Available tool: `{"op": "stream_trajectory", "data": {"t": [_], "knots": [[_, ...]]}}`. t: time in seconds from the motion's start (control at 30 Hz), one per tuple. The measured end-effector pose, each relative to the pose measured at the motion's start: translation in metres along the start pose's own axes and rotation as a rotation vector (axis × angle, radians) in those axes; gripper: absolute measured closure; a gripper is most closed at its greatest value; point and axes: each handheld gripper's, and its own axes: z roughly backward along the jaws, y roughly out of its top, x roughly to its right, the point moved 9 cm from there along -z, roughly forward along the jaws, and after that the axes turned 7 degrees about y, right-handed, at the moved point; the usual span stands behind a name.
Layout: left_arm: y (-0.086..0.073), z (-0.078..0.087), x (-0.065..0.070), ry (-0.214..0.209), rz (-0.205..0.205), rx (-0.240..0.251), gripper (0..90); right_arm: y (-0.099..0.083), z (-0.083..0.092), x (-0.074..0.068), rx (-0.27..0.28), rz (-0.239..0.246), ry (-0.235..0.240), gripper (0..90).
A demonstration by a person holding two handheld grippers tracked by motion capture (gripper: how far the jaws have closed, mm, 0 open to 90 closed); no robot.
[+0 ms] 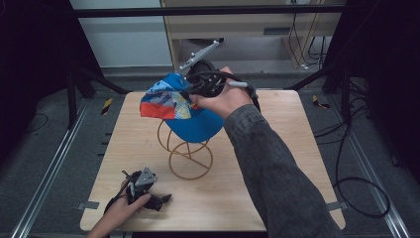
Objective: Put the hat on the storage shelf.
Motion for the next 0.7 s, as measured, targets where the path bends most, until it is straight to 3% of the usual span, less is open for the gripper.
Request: {"op": "stream_trajectory", "data": {"t": [0.7], "knots": [[0.0,0.0,0.0,-0.004,-0.003,0.002,0.0,-0.005,-0.031,-0.002,-0.083,0.005,0.036,89.5]]}}
